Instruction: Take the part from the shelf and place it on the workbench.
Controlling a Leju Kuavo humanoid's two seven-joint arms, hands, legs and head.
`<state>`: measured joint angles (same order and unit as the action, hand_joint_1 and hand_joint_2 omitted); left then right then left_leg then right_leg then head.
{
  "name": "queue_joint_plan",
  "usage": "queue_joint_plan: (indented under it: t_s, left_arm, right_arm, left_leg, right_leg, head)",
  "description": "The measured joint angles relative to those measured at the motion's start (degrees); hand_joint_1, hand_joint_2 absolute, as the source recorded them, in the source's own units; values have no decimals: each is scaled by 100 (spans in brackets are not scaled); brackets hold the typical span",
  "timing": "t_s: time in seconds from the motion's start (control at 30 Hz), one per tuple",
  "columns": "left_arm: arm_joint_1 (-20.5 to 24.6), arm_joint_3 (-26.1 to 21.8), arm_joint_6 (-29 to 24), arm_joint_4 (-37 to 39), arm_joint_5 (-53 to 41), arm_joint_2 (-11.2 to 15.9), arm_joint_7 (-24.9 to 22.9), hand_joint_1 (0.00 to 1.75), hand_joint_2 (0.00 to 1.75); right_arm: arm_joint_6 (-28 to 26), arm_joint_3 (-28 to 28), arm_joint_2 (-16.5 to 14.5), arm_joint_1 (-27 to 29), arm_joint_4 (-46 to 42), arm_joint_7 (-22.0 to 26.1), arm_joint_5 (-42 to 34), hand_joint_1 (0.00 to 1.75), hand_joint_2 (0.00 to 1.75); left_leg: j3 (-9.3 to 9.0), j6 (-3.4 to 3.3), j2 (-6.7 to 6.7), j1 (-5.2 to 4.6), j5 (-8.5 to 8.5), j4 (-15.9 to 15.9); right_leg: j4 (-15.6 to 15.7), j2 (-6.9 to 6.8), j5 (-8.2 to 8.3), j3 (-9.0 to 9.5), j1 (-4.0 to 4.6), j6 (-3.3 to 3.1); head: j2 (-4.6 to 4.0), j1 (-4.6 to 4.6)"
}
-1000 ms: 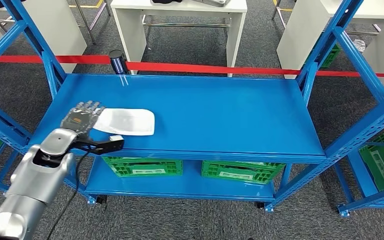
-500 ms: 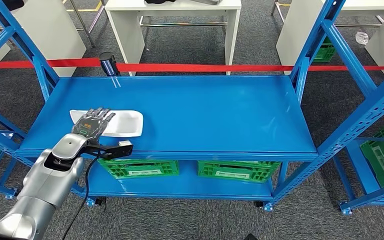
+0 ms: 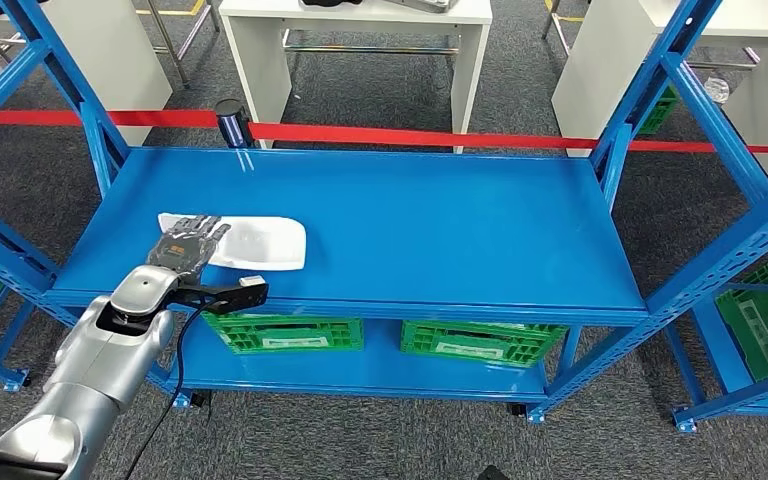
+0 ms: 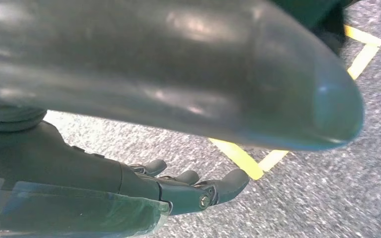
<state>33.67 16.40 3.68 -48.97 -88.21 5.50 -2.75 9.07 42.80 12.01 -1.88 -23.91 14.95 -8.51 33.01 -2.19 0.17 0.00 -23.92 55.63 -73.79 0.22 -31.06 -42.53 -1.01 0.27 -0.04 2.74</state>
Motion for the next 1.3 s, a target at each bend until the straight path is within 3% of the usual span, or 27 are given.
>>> queue_joint_plan:
  t_s: [0.03,0.1,0.13,0.2,0.27,0.33,0.4,0.43,0.5,0.53,0.57,0.63,0.67,0.77,0.83,0.9,0.97,1.0,1.03,1.07,1.13,1.2,1.3]
  left_arm:
    - [9,-2,-8,25,0,-5,0,0,175]
    - [25,-8,-14,60,0,-14,0,0,175]
    - [32,-13,-15,71,0,-16,-1,0,175]
    - [39,-27,-15,94,0,-18,-3,0,175]
    - [42,-37,-15,112,0,-21,-4,0,175]
    - [42,-43,-14,126,0,-27,-4,79,175]
    - [34,-62,-13,144,0,-26,-4,167,175]
    - [23,-77,-12,155,0,-24,-4,174,175]
    - [-13,-112,-1,180,4,-14,7,175,175]
    - [-27,-129,3,196,10,-5,27,175,175]
    - [-32,-149,3,214,19,4,58,175,175]
    - [-10,-202,-22,245,32,19,127,175,175]
    - [13,-231,-46,266,31,21,160,172,175]
    - [73,-286,-138,348,-1,25,221,162,175]
    - [121,-301,-215,388,-20,23,227,160,175]
    - [186,-320,-281,449,-32,17,227,160,175]
    - [214,-346,-322,536,-33,14,229,168,175]
    - [215,-360,-344,579,-35,11,232,171,175]
    - [218,-373,-361,618,-37,10,236,174,175]
    - [222,-386,-377,651,-39,9,241,175,175]
    - [238,-408,-399,702,-41,9,251,175,175]
    - [261,-425,-425,738,-42,13,260,175,175]
    - [291,-439,-460,795,-43,22,265,175,175]
  right_arm:
    - [0,1,-2,-1,14,1,2,0,0]
    - [0,2,-2,-10,34,2,3,0,0]
    - [0,2,-2,-18,40,2,3,0,0]
    - [0,1,-5,-32,49,5,3,0,0]
    - [0,1,-10,-37,54,8,4,0,0]
    - [1,1,-15,-39,60,10,5,0,0]
    - [12,0,-19,-40,64,20,8,0,0]
    - [21,-1,-19,-39,67,27,10,0,0]
    - [38,-1,-20,-37,74,43,19,0,0]
    - [42,-1,-22,-38,77,49,27,0,0]
    - [44,-1,-27,-45,80,54,42,0,0]
    - [44,-1,-47,-73,82,63,84,0,0]
    - [44,-1,-59,-96,85,71,109,0,0]
    - [44,-5,-91,-155,98,100,180,0,0]
    - [47,-7,-109,-185,104,147,226,0,0]
    - [55,-8,-127,-225,112,192,271,0,0]
    - [63,-8,-140,-247,124,213,303,0,0]
    - [66,-9,-145,-248,130,223,320,0,0]
    - [68,-10,-151,-249,134,235,331,0,0]
    - [68,-13,-155,-252,137,246,341,0,0]
    - [64,-20,-160,-266,139,266,350,0,0]
    - [57,-24,-166,-277,141,284,355,0,0]
    - [44,-25,-177,-282,146,310,376,0,0]
  left_leg:
    - [-3,3,-6,1,-2,6]
    - [-1,32,-17,3,-22,44]
    - [14,63,-23,-10,-43,81]
    - [45,127,-30,-34,-78,140]
    - [57,173,-31,-30,-84,153]
    - [121,232,-28,-3,-180,275]
    - [371,301,-26,26,-498,813]
    - [549,326,-25,38,-688,1206]
    - [836,348,-25,54,-885,1807]
    - [844,342,-25,58,-825,1814]
    - [732,324,-25,58,-661,1576]
    - [312,255,-27,45,-283,736]
    - [154,222,-26,29,-181,413]
    - [63,157,-21,-24,-162,175]
    - [5,99,-15,-1,-101,84]
    - [-50,42,-6,22,-35,-2]
    - [-44,21,-1,8,-22,-9]
    - [-41,21,0,4,-23,-7]
    - [-39,22,-1,3,-25,-2]
    - [-38,29,-4,5,-29,9]
    - [-30,68,-10,8,-59,58]
    - [-3,133,-14,-13,-105,125]
    - [26,204,-18,-10,-126,155]
  right_leg:
    - [88,-1,66,43,-12,48]
    - [829,-13,349,419,-47,144]
    - [1206,-16,468,621,-51,149]
    - [1578,-19,566,819,-41,72]
    - [1582,-14,579,816,-28,-30]
    - [1593,-12,600,820,-46,-93]
    - [1599,-10,612,817,-58,-132]
    - [1598,-9,613,811,-52,-141]
    - [1595,-7,612,802,-39,-143]
    - [1594,-6,612,802,-33,-143]
    - [1594,-3,612,806,-28,-142]
    - [1595,3,614,815,-15,-138]
    - [1595,4,618,809,-5,-129]
    - [1615,1,643,786,3,-62]
    - [1556,-7,605,743,1,-20]
    - [1103,-15,382,521,1,-33]
    - [321,-15,83,150,-1,-51]
    - [42,-16,8,12,-4,-37]
    - [-34,-16,17,-30,-12,-3]
    - [123,-18,110,42,-24,45]
    - [919,-26,405,432,-57,128]
    - [1498,-21,583,733,-62,95]
    - [1576,-11,618,777,-41,-31]
  head:
    - [0,-2]
    - [0,-3]
    - [0,-5]
    - [0,0]
    - [0,4]
    - [0,11]
    - [0,26]
    - [0,32]
    - [0,32]
    - [0,32]
    - [0,32]
    - [0,29]
    - [1,28]
    - [1,30]
    - [1,22]
    - [1,4]
    - [1,-7]
    - [1,-9]
    - [1,-10]
    - [1,-11]
    - [1,-14]
    - [1,-10]
    - [0,-1]
